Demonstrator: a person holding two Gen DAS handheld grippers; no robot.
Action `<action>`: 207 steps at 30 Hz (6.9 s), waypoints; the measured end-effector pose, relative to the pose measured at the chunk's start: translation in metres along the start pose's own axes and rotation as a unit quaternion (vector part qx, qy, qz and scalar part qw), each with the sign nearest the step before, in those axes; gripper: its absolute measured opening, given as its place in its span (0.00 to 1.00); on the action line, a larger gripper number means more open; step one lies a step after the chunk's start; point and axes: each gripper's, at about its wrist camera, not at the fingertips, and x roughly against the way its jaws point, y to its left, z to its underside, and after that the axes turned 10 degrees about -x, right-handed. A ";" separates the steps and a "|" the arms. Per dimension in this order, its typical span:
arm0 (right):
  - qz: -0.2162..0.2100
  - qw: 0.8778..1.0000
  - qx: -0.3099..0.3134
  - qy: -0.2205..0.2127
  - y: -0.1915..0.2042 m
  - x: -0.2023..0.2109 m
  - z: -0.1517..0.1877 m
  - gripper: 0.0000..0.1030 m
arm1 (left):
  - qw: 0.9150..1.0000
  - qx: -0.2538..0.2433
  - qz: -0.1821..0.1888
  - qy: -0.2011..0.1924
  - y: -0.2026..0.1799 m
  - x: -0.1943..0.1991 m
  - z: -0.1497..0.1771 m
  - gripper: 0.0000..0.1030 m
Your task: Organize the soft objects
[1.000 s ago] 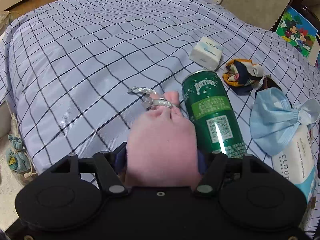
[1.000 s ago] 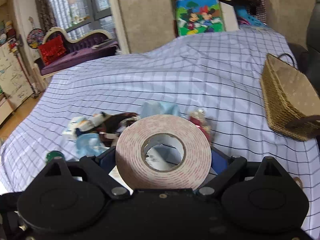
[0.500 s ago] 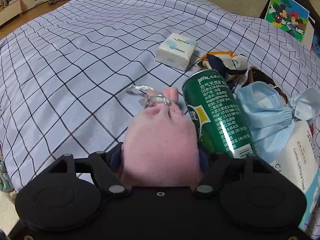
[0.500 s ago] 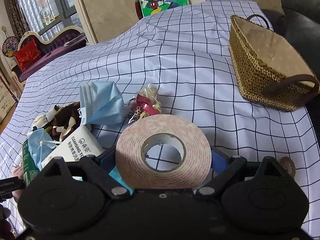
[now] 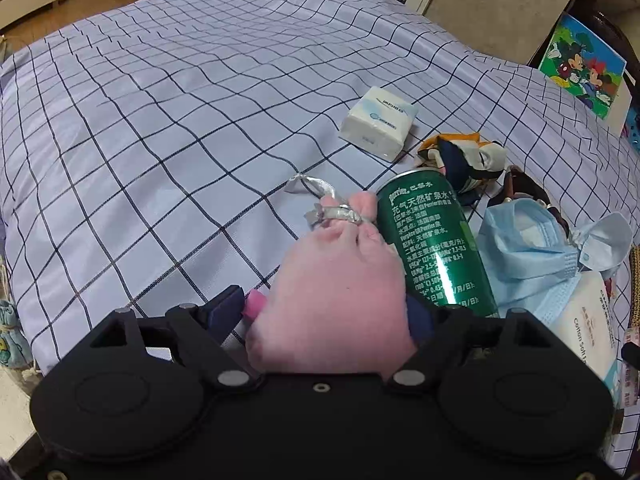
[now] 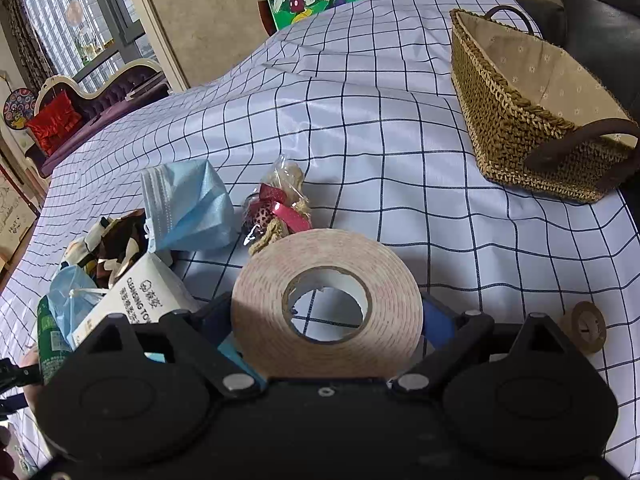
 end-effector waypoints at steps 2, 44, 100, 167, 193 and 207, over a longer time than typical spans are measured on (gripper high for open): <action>0.001 1.000 0.002 0.000 -0.001 -0.002 0.001 0.92 | 1.000 0.000 -0.003 -0.004 0.000 0.002 -0.002 0.77; -0.001 0.997 0.024 -0.073 -0.029 -0.061 0.008 0.92 | 0.975 -0.216 0.030 -0.028 -0.208 0.016 -0.058 0.81; -0.003 0.996 0.039 -0.079 -0.027 -0.062 0.010 0.94 | 0.987 -0.160 0.021 0.007 -0.134 0.016 -0.071 0.42; -0.243 0.887 0.348 0.182 0.450 0.115 0.315 0.96 | 0.957 0.252 -0.144 -0.004 0.291 0.223 0.133 0.74; -0.208 0.901 0.378 0.045 0.290 0.118 0.259 0.96 | 0.968 0.195 -0.154 -0.032 0.204 0.194 0.128 0.80; -0.109 0.944 0.313 0.013 0.195 0.084 0.182 0.96 | 0.986 0.111 -0.118 -0.049 0.135 0.167 0.130 0.94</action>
